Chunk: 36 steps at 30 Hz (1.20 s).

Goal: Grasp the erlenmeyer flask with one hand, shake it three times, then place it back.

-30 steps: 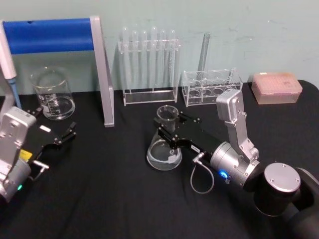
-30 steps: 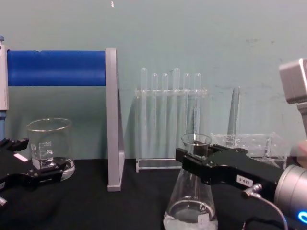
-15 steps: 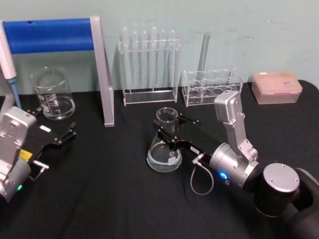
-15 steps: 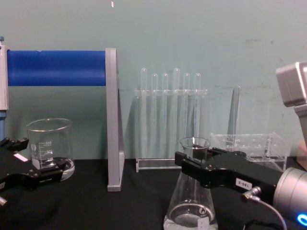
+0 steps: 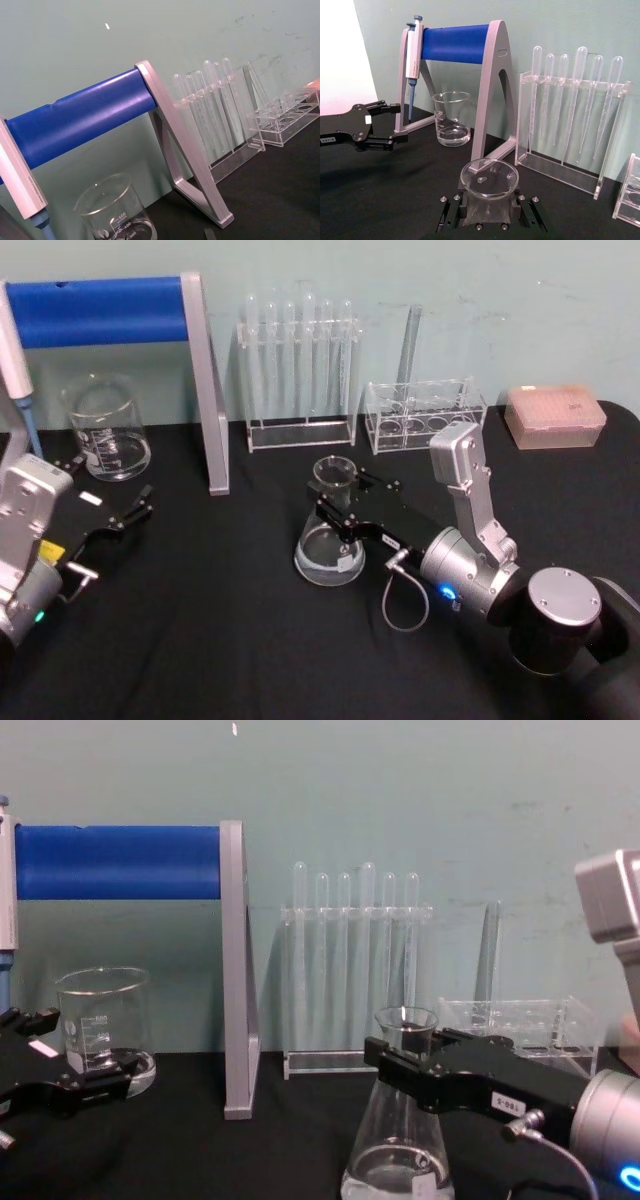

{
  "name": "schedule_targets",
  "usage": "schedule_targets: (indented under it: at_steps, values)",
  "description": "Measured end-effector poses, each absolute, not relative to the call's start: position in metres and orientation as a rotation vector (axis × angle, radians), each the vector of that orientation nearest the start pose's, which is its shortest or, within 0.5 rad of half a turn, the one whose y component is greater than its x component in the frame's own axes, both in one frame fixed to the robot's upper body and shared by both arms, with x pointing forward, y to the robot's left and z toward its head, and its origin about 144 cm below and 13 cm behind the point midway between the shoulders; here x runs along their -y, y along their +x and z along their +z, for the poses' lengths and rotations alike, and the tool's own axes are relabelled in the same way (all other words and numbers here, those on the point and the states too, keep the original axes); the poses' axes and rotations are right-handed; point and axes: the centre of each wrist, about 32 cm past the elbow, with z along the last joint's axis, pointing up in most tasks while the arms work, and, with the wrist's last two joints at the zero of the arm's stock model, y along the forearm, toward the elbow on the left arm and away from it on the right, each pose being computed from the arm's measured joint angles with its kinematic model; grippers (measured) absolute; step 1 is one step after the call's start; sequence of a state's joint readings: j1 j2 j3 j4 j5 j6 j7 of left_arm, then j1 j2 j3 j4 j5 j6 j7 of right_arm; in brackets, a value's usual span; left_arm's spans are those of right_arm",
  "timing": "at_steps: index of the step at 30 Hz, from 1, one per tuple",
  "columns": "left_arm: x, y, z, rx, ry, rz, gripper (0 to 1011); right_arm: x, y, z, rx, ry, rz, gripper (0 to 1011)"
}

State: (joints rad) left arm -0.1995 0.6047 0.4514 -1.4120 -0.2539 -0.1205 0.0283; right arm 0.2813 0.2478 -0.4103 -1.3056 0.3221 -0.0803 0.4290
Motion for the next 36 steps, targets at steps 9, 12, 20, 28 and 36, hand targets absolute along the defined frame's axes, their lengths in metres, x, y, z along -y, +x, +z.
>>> schedule_targets:
  at_steps: [9,12,20,28,36]
  values:
    - [-0.310,0.489,1.140,0.285,0.305,1.248,1001,0.199,0.520,1.136,0.001,-0.016,-0.826,741]
    - [-0.310,0.489,1.140,0.285,0.304,1.248,1001,0.199,0.520,1.136,0.001,-0.016,-0.826,821]
    - [-0.310,0.489,1.140,0.285,0.304,1.248,1001,0.199,0.520,1.136,0.001,-0.016,-0.826,1000]
    - [-0.310,0.489,1.140,0.285,0.304,1.248,1001,0.202,0.519,1.136,0.002,-0.019,-0.815,1000]
    - [-0.310,0.489,1.140,0.285,0.305,1.248,1001,0.214,0.515,1.136,0.009,-0.044,-0.777,1000]
